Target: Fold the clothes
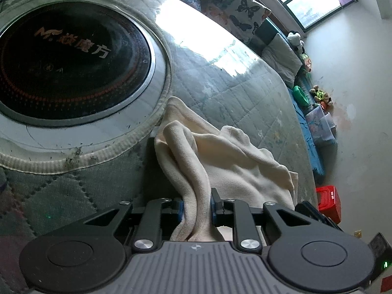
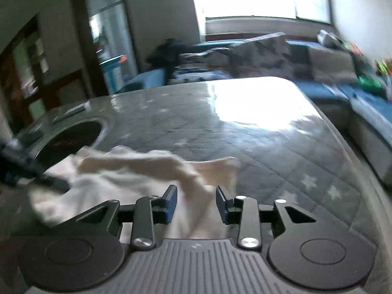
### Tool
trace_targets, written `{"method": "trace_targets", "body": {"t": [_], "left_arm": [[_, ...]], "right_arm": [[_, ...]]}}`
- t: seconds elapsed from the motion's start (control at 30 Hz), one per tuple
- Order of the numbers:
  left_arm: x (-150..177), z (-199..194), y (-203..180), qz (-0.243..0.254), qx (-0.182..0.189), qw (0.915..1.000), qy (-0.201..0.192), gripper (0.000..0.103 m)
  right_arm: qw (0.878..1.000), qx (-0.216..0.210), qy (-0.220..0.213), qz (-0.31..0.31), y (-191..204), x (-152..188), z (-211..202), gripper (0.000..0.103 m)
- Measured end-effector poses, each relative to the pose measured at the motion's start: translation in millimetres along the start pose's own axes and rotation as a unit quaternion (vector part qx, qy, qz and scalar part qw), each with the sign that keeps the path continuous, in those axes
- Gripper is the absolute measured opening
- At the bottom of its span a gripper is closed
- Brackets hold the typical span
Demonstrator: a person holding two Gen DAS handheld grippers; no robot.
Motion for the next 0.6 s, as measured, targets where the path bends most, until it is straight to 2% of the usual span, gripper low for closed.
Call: {"method": "trace_targets", "body": {"t": [0.17, 0.3, 0.33, 0.43, 0.6], "left_arm": [[-0.2, 0.3, -1.5, 0.005, -0.004, 1.0000, 0.000, 0.022], [-0.1, 1.0, -3.2, 0.010, -0.008, 0.9999, 0.001, 0.022], [-0.2, 1.3, -3.8, 0.012, -0.009, 0.9999, 0.001, 0.022], [-0.9, 2.2, -5.4, 0.017, -0.015, 0.9997, 0.000, 0.022], [-2.6, 2.8, -11.2, 0.035, -0.025, 0.9991, -0.003, 0.022]], "right_arm": [[0.999, 0.002, 0.013, 0.048, -25.4, 8.3, 11.0, 0.039], [0.998, -0.016, 0.006, 0.061, -23.2, 9.1, 5.1, 0.038], [0.998, -0.016, 0.004, 0.058, -21.8, 8.3, 3.6, 0.036], [0.998, -0.018, -0.003, 0.052, -17.8, 5.9, -0.8, 0.015], [0.999, -0.021, -0.015, 0.041, -11.1, 1.9, -8.2, 0.010]]}}
Point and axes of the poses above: each gripper's, at about its wrist camera, not at the fingertips, and z roughly the way its jaws point, y to its left, x to its underside, the point moved 7 cm from there along z, roughly the way its jaws point, and after that the axes turned 8 degrees about -y, right-handed, at the moved point
